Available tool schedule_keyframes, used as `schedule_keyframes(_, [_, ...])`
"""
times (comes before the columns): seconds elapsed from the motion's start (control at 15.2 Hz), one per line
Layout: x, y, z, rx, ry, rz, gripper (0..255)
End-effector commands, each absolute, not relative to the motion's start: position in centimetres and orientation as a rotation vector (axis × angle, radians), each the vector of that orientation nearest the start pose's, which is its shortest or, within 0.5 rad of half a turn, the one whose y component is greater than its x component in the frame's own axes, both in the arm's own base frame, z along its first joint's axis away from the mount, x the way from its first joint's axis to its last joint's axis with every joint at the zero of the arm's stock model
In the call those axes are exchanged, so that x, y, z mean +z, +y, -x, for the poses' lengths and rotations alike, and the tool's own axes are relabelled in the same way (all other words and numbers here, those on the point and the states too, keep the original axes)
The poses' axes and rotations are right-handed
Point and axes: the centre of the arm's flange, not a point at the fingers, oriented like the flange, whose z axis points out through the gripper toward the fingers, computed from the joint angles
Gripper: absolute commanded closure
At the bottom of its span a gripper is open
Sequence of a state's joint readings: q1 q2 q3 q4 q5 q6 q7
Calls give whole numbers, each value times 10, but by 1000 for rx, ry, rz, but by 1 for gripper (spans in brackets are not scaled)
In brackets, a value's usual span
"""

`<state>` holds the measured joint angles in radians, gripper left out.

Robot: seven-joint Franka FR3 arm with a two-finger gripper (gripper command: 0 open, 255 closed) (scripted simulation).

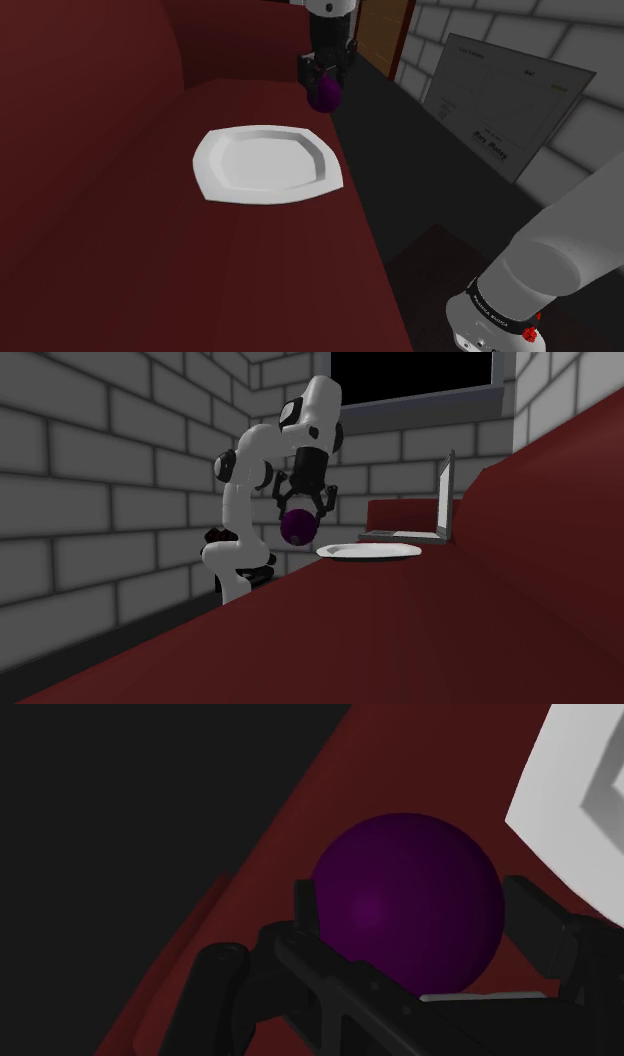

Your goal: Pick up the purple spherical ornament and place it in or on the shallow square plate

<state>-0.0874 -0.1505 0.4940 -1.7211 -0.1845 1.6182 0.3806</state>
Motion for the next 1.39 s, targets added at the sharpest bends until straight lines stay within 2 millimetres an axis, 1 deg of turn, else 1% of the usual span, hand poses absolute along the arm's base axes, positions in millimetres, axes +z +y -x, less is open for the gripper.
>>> schedule_keyframes(0.0, [642,204,-475,-211,-48,3359,255])
schedule_keyframes(0.4, [672,204,-475,-211,-48,3359,255])
schedule_keyframes(1.32, [668,369,-393,-211,-48,3359,255])
